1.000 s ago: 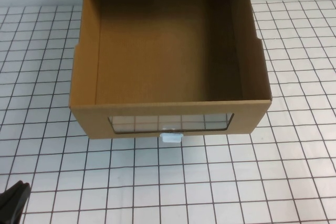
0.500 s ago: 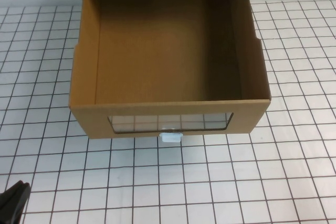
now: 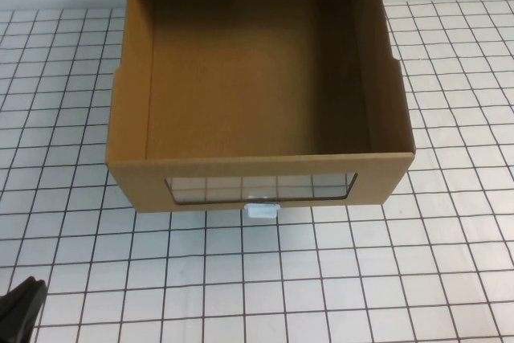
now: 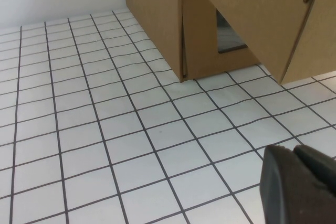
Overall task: Open the shoe box
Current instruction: 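Pull the top drawer of the cardboard box fully open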
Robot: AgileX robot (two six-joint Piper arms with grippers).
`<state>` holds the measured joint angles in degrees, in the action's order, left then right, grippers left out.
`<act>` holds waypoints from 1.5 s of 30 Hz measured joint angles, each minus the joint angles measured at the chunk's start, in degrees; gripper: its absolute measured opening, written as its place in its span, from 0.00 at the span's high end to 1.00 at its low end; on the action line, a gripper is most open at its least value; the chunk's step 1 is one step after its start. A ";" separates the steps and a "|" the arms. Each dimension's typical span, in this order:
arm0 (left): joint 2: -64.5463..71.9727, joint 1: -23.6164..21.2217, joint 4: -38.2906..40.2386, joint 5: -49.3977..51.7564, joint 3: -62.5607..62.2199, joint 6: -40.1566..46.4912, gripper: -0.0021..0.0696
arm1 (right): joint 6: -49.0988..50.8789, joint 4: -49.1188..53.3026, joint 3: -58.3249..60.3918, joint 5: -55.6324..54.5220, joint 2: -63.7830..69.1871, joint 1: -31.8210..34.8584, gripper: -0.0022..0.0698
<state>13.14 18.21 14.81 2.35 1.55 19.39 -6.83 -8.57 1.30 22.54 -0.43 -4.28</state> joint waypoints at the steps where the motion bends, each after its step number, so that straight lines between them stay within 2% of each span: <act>1: 0.00 0.00 0.00 0.00 0.00 0.00 0.98 | 0.00 0.00 0.00 0.00 0.00 0.00 0.99; 18: -0.23 0.00 -0.72 -0.04 0.00 0.22 0.98 | 0.00 -0.20 0.00 0.04 -0.09 0.00 0.99; 21: -2.61 -2.31 -1.09 -1.54 0.00 -0.15 0.98 | 0.00 -0.20 0.00 0.14 -0.09 0.00 0.99; 24: -7.39 -7.64 -2.42 -2.35 0.00 -1.47 0.98 | 0.00 -0.20 0.00 0.14 -0.09 0.00 0.99; 28: -13.14 -14.73 -7.60 -0.20 0.00 -7.64 0.98 | -0.10 -0.29 0.00 0.26 -0.09 0.00 0.99; 31: -13.62 -17.72 -9.62 2.86 0.00 -11.22 0.98 | -0.10 -0.29 0.00 0.36 -0.21 0.00 0.99; 39: -13.71 -18.29 -11.49 17.56 0.00 -12.14 0.98 | -0.10 -0.29 0.00 0.48 -0.32 0.00 0.99; 45: -13.71 -18.29 -11.99 19.72 0.00 -12.14 0.98 | -0.10 -0.29 0.00 0.48 -0.32 0.00 0.99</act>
<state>-0.57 -0.08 2.82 22.07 1.55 7.24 -6.93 -8.85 1.30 23.02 -0.76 -4.28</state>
